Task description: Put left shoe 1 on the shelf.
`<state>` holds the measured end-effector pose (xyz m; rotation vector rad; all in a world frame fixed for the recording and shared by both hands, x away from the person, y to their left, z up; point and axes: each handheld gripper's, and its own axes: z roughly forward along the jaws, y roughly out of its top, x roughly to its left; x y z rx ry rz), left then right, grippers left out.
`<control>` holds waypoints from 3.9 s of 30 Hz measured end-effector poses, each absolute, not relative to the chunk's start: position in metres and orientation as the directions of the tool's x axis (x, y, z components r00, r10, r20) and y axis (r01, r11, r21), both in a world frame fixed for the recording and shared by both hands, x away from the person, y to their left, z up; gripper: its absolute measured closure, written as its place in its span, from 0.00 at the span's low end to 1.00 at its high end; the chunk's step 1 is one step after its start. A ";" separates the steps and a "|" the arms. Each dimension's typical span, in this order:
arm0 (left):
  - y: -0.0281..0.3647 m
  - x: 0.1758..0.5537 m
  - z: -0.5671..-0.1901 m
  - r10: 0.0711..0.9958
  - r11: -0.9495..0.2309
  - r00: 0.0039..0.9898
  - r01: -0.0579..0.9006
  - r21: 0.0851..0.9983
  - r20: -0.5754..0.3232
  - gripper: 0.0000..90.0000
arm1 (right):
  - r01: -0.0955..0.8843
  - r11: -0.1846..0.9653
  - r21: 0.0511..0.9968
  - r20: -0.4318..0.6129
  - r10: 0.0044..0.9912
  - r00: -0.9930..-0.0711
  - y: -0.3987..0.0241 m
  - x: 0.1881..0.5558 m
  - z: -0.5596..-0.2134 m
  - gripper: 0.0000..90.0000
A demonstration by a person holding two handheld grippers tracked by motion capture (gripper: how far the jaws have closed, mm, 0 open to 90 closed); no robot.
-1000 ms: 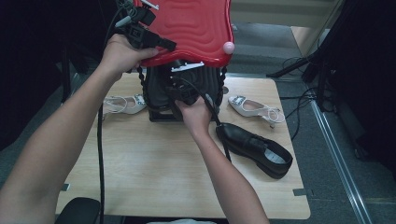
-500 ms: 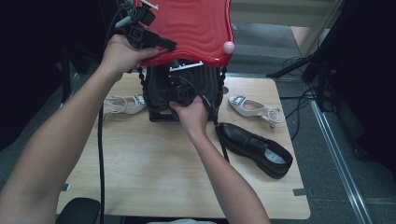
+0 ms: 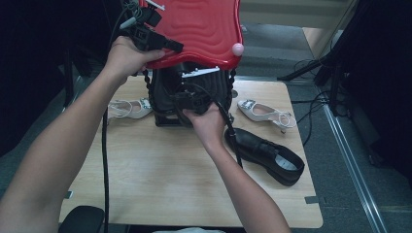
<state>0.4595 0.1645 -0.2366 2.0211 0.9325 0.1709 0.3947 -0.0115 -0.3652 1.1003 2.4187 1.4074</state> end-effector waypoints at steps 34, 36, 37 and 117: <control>0.165 0.459 -0.237 0.682 -0.307 0.691 0.569 0.763 -0.241 1.00 | 0.517 0.382 0.766 0.261 0.550 -0.793 -0.068 0.371 -0.416 1.00; 0.165 0.458 -0.237 0.683 -0.305 0.689 0.572 0.761 -0.244 1.00 | 0.521 0.379 0.764 0.271 0.544 -0.794 -0.066 0.371 -0.413 1.00; 0.165 0.458 -0.237 0.684 -0.304 0.687 0.573 0.761 -0.245 1.00 | 0.520 0.380 0.765 0.270 0.544 -0.794 -0.064 0.372 -0.411 1.00; 0.185 0.366 -0.289 0.559 -0.338 0.785 0.510 0.791 -0.267 0.57 | 0.553 0.322 0.769 0.434 0.372 -0.820 -0.083 0.348 -0.428 0.89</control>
